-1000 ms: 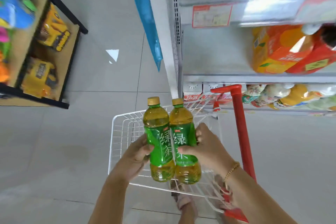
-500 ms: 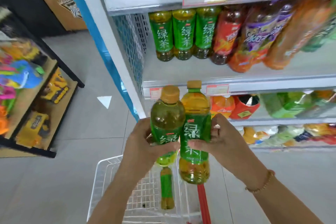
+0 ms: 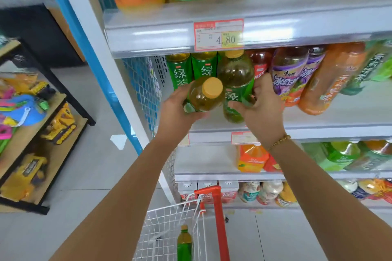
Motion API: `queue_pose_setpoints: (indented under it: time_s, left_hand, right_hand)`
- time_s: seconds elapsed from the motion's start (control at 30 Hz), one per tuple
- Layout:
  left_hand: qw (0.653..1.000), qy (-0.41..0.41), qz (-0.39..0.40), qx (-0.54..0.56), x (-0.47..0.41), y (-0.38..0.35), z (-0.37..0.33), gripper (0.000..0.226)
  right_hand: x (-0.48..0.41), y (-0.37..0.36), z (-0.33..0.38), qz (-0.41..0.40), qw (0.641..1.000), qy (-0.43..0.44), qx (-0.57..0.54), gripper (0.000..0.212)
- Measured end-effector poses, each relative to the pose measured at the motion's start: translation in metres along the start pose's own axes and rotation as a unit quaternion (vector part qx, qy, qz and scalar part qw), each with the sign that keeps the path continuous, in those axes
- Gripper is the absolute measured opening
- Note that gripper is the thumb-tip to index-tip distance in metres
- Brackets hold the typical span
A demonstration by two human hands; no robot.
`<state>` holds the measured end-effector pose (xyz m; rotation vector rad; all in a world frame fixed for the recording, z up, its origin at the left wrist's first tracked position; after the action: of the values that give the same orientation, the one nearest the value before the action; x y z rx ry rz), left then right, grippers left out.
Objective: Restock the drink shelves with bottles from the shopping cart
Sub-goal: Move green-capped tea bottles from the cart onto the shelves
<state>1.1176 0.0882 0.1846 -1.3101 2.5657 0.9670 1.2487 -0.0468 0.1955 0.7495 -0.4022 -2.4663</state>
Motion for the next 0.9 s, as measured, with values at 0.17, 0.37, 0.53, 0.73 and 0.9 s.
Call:
queue_pose_setpoints:
  time_s: [0.17, 0.37, 0.53, 0.73, 0.9]
  left_hand:
    - [0.994, 0.081, -0.005, 0.07, -0.019, -0.02, 0.017, 0.053]
    - [0.987, 0.122, 0.03, 0.105, -0.046, -0.025, 0.022, 0.057]
    - [0.987, 0.135, 0.014, 0.082, -0.042, -0.034, 0.037, 0.049]
    - [0.983, 0.147, -0.022, 0.104, -0.042, -0.037, 0.04, 0.052]
    - [0.988, 0.136, -0.027, 0.074, -0.03, -0.039, 0.033, 0.045]
  right_hand:
    - [-0.021, -0.022, -0.023, 0.011, 0.997, -0.029, -0.073, 0.048]
    - [-0.015, -0.035, -0.052, -0.033, 0.993, -0.039, -0.107, 0.047]
    - [-0.007, -0.04, -0.05, -0.102, 0.994, -0.039, -0.012, 0.048]
    - [-0.008, -0.043, -0.049, -0.14, 0.981, -0.081, -0.107, 0.04]
    - [-0.006, -0.044, -0.052, -0.132, 0.985, -0.072, -0.086, 0.04]
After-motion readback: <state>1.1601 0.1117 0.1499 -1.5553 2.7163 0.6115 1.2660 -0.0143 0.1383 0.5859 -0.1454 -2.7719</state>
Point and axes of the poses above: each hand's wrist, its own x-axis away from the middle knuckle, its own y-axis out of the back of the hand, z = x × y, the point moved 2 cm from there along -x, towards the middle knuckle, and after that the axes turned 1 degree about y, right-handed, at the moved point
